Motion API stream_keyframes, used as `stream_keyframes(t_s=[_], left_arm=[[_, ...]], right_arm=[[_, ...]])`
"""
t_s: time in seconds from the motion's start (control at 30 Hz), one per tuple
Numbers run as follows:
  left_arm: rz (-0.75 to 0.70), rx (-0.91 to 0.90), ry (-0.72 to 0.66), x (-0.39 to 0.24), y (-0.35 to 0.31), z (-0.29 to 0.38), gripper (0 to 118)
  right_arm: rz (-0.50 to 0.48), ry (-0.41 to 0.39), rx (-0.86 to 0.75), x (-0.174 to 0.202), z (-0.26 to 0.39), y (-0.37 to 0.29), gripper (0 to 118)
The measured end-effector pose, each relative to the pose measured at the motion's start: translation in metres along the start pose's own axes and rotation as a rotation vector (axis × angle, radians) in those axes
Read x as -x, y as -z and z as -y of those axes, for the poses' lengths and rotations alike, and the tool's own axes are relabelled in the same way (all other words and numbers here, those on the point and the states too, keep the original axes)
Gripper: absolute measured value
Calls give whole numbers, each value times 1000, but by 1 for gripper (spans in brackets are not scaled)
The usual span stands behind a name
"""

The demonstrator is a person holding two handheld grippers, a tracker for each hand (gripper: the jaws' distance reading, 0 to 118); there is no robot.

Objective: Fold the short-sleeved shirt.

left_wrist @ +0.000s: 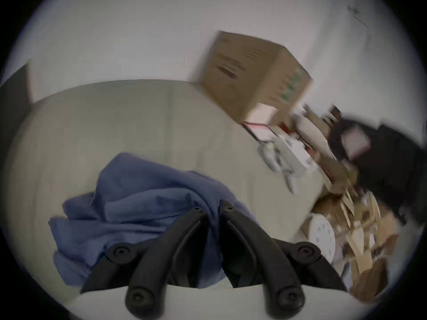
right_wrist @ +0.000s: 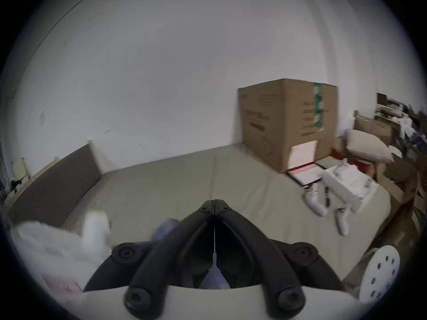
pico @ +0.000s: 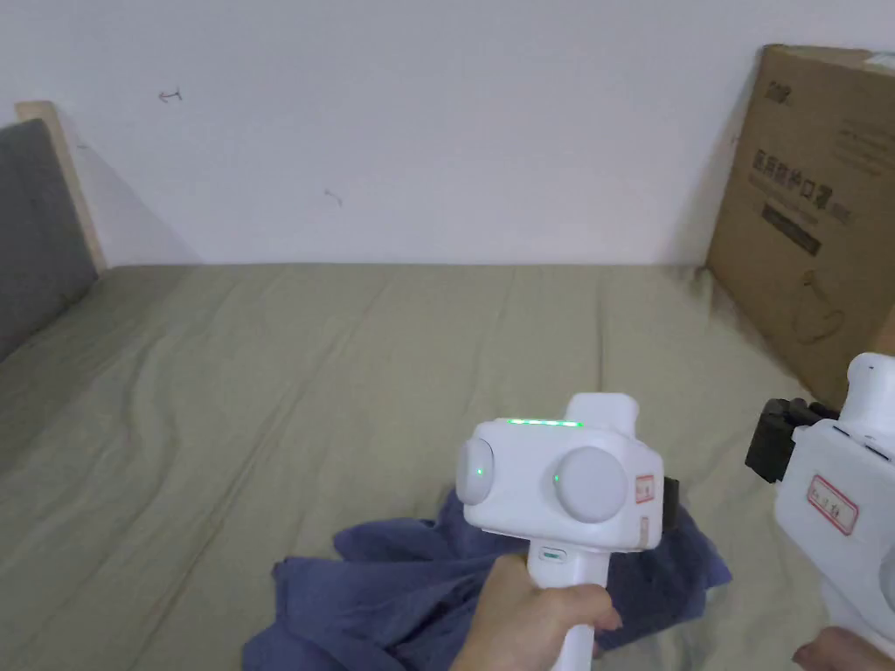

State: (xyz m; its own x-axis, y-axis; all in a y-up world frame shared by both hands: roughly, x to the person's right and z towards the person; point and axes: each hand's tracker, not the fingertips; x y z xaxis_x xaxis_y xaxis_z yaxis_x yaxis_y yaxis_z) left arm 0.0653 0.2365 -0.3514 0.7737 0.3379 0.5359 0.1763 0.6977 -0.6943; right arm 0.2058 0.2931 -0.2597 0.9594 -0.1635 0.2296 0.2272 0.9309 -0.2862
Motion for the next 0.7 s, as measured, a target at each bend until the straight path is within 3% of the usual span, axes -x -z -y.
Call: stream_keyframes(t_s=[0.1,0.23,0.27,0.3,0.33,0.37,0.4,0.43,0.63,0.67,0.7], left_arm=[[72,104,22,-33,40,25,7],[39,210,57,-41,80,58,10],[33,235,52,-39,84,62,18],[26,259,65,-35,86,64,34],[16,249,70,-34,86,66,63],[3,241,73,-31,82,66,85],[-14,226,79,-28,78,63,99],[-28,216,76,-22,71,57,104],[-115,82,53,25,14,29,100],[-143,63,38,35,5,30,87],[-169,62,26,50,-4,34,61]], right_arm=[[65,12,2,-30,-2,-10,0],[105,43,31,-56,7,-15,0],[111,49,39,-58,10,-14,0],[118,53,49,-60,13,-13,0],[120,55,56,-62,16,-12,0],[123,58,64,-61,18,-9,0],[125,63,74,-60,19,-7,0],[122,68,83,-58,21,-5,0],[69,37,108,-37,24,8,0],[54,34,114,-32,26,10,0],[34,32,123,-27,29,13,0]])
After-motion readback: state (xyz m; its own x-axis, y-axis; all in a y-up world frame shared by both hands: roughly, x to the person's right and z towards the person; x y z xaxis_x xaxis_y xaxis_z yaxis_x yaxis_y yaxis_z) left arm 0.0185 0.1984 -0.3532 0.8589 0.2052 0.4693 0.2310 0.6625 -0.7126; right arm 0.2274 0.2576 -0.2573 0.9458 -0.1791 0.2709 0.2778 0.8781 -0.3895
